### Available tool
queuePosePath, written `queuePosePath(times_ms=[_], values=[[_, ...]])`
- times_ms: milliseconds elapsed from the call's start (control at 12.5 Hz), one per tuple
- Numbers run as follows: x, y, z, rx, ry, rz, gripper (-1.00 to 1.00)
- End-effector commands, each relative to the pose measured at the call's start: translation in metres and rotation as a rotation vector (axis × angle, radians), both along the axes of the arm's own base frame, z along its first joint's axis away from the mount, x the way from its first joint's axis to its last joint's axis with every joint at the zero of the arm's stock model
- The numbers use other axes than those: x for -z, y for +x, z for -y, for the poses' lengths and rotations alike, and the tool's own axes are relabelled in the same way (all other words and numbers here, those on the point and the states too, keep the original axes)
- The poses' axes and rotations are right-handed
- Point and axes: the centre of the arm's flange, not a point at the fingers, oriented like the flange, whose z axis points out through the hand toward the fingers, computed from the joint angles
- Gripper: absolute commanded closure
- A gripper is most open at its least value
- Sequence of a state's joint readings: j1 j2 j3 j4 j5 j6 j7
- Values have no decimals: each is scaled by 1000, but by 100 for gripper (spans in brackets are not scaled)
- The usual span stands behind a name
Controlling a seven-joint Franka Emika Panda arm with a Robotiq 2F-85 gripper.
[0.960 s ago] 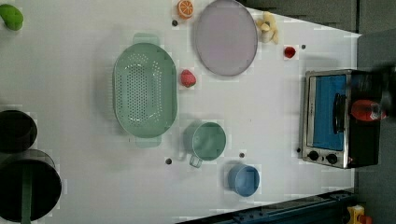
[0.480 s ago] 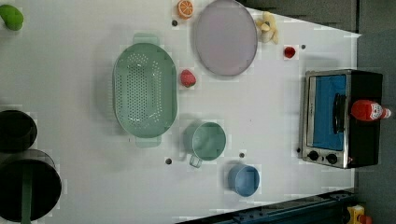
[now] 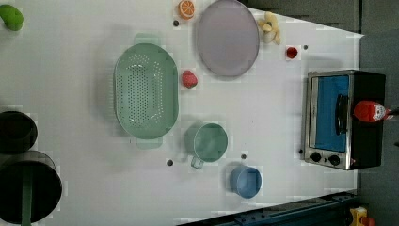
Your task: Pick Ketchup from oven and place it on table.
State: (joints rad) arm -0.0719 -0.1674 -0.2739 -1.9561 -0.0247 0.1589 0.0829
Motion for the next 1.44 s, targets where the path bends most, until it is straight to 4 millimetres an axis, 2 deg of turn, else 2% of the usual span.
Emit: queuePosePath(times_ms=[80, 240, 400, 560, 640, 880, 1200, 1280, 1440], values=[[-1, -7, 61, 117, -4, 74, -100], [21, -2, 109, 202, -60, 131, -100], [52, 5, 152, 269, -125, 137, -100], [69, 13, 168, 293, -152, 105, -100], [87, 16, 180, 326, -146, 80, -100], [133, 27, 192, 388, -117, 81, -100], [171, 30, 196, 419, -100, 47, -100], [173, 30, 196, 423, -94, 47, -100], [173, 30, 196, 422, -96, 49, -37]])
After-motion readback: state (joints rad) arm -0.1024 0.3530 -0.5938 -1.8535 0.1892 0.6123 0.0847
